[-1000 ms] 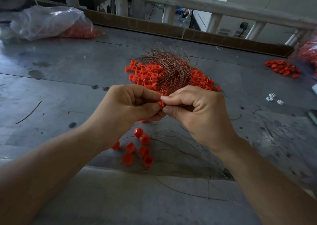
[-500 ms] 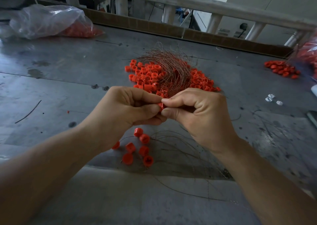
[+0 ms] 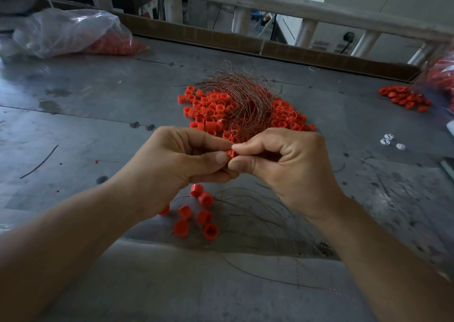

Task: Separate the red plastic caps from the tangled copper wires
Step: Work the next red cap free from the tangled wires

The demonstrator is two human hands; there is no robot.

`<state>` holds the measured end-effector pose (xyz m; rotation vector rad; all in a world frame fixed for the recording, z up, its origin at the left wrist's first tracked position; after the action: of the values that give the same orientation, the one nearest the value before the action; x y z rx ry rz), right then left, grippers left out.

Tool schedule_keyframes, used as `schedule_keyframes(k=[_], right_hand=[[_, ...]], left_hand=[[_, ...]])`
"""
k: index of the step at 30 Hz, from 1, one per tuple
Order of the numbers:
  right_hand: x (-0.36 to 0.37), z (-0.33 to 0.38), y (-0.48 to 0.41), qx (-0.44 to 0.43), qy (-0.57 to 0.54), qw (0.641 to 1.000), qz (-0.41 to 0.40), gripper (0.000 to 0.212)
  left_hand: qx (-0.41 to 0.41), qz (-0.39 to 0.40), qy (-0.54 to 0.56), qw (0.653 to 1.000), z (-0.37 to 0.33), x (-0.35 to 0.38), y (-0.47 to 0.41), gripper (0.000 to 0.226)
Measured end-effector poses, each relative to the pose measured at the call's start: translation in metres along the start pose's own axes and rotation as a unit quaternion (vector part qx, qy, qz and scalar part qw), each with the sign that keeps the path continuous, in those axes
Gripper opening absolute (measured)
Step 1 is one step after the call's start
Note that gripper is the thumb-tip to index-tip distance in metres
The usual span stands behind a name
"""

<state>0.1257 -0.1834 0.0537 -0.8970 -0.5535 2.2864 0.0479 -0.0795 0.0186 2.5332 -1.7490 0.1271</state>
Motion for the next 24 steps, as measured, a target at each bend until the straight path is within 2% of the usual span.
schedule_keyframes(k=[4,7,11,13,16,21,24], right_hand=[[0.001,0.000,0.000,0.012,-0.009,1.000,0.018,0.022],[0.003,-0.004,0.001,0.057,-0.057,0.996,0.038,0.017],[0.006,-0.003,0.000,0.059,-0.054,0.994,0.075,0.029],[0.009,-0.003,0.000,0.056,-0.044,0.990,0.120,0.037],[0.015,-0.003,0.002,0.049,-0.023,0.981,0.186,0.030],[0.013,0.001,0.000,0.014,0.031,0.989,0.146,0.015],[0.011,0.005,0.002,-0.011,0.054,0.991,0.125,0.010]], left_hand=[[-0.002,0.014,-0.011,1.000,0.001,0.002,0.000,0.024],[-0.005,0.039,-0.017,0.999,0.000,0.003,0.000,0.025],[-0.027,0.089,0.004,0.996,0.000,0.003,0.001,0.020],[-0.037,0.106,0.004,0.994,0.002,0.002,0.001,0.034],[-0.042,0.118,-0.014,0.992,0.004,0.002,0.002,0.047],[-0.001,0.134,0.017,0.991,-0.002,0.005,0.005,0.056],[0.072,0.091,-0.085,0.990,-0.008,0.009,0.008,0.066]])
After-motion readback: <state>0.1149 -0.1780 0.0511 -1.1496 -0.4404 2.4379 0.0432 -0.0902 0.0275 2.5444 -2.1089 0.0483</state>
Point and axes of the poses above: each hand's wrist, its own y-axis away from the middle knuckle, its own x-axis out of the palm, z = x × y, the point moved 6 cm from there along -y, towards the middle knuckle, and after that the axes turned 3 degrees about -y, right-handed, at the moved point
